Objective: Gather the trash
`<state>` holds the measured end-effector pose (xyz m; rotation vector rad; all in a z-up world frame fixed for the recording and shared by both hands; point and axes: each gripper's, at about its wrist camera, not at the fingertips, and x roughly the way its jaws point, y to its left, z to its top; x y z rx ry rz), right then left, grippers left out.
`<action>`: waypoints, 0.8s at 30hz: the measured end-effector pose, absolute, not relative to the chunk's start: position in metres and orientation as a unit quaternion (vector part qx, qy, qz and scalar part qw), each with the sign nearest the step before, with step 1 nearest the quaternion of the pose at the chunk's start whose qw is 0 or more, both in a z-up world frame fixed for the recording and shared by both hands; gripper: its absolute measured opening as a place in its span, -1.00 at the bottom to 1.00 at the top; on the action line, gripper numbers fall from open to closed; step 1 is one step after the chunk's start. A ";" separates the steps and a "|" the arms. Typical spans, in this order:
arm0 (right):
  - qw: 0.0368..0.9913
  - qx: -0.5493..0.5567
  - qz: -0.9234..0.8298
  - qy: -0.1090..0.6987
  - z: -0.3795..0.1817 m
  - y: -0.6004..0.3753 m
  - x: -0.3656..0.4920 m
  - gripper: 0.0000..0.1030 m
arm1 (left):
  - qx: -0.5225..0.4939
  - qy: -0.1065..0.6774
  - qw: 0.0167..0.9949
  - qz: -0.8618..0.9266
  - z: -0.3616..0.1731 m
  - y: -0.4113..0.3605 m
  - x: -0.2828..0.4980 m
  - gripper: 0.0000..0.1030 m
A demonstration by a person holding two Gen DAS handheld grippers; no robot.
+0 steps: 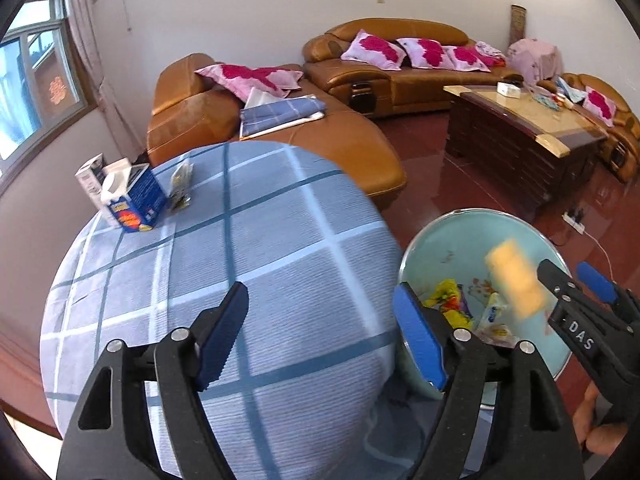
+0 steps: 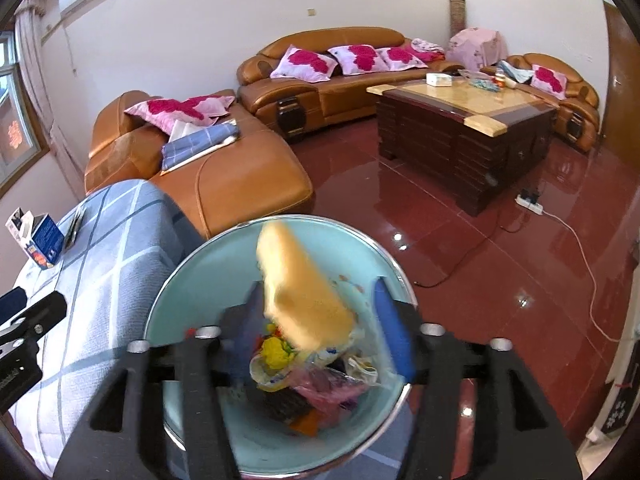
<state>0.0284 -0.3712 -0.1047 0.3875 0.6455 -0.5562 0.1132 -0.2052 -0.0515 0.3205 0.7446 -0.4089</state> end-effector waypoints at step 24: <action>0.908 0.195 -0.292 0.229 -0.067 -0.329 -0.041 0.81 | 0.139 0.345 0.911 -0.177 -0.042 -0.161 0.078 0.88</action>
